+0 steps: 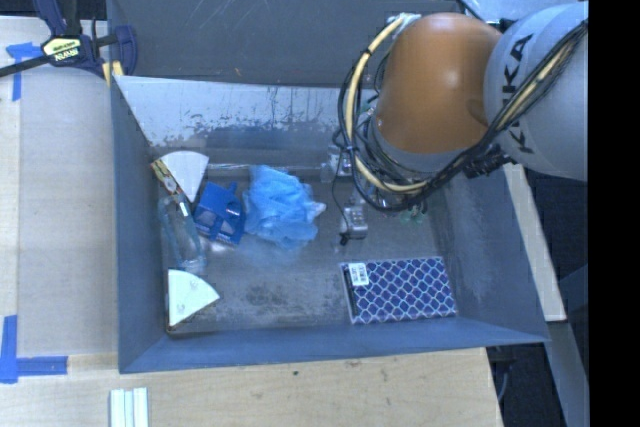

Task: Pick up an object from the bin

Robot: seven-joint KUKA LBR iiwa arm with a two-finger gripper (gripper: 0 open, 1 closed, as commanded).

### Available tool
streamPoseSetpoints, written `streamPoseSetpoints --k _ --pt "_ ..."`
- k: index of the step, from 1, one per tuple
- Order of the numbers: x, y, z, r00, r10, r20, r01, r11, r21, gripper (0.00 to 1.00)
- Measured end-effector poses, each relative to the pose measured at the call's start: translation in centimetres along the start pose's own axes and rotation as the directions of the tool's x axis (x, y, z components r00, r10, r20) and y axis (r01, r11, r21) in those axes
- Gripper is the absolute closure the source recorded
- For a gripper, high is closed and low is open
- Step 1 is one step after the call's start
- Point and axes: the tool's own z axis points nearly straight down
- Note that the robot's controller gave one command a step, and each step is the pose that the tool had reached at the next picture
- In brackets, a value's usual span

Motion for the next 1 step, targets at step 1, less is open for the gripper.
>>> streamPoseSetpoints --k 1 --pt "-4.05 3.17 8.97 0.969 -0.246 0.000 0.246 0.969 -0.001 0.00"
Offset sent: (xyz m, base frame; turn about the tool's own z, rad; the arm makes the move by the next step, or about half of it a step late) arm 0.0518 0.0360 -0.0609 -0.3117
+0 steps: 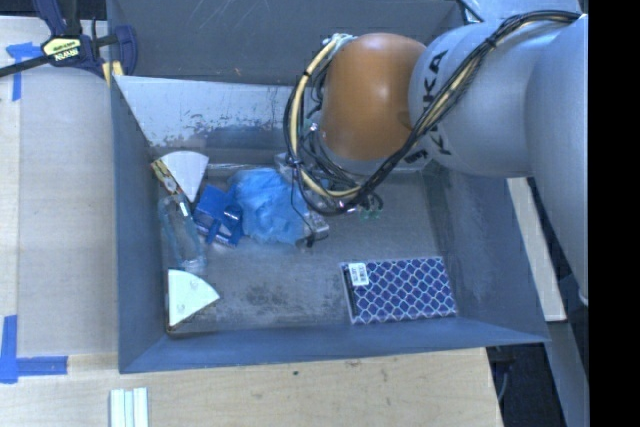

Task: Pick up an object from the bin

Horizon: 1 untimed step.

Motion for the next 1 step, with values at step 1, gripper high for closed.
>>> streamPoseSetpoints --k 1 --pt "-1.26 0.11 -2.99 0.998 -0.062 0.005 0.062 0.998 0.002 0.00"
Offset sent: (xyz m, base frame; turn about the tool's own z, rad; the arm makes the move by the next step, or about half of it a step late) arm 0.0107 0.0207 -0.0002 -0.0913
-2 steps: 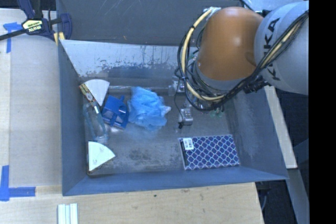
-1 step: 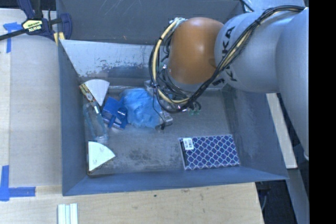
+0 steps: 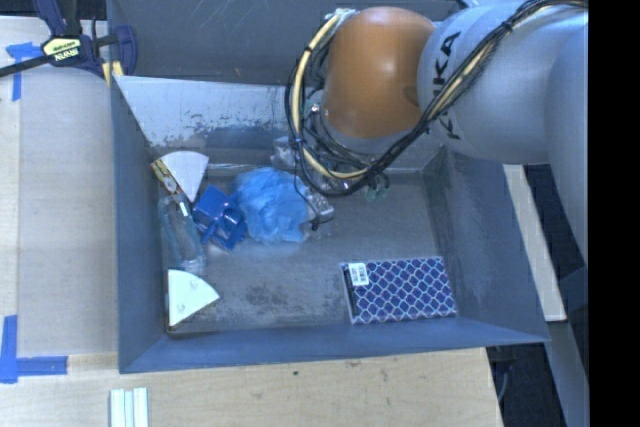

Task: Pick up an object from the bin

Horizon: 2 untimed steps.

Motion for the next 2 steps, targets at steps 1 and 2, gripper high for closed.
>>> streamPoseSetpoints --k 1,2 --pt "-0.5 1.5 2.9 1.000 -0.027 -0.002 0.027 1.000 -0.001 0.00" --pt "-1.1 0.2 6.6 0.989 -0.150 0.004 0.150 0.989 0.001 0.00"
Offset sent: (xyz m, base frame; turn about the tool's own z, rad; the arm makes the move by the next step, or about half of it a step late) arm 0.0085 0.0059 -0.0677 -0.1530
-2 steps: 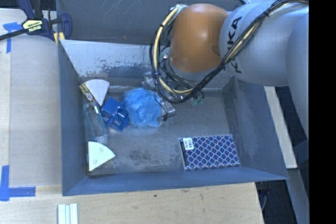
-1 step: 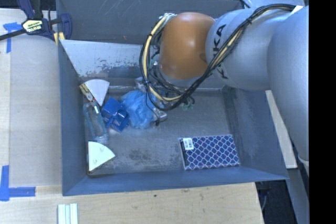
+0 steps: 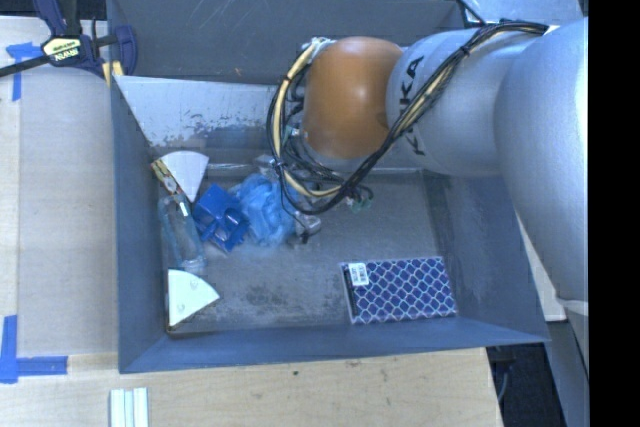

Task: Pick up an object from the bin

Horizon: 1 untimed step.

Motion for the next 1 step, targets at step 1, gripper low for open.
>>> streamPoseSetpoints --k 1 --pt "-2.26 1.78 0.03 0.967 -0.256 0.000 0.256 0.967 0.002 1.00"
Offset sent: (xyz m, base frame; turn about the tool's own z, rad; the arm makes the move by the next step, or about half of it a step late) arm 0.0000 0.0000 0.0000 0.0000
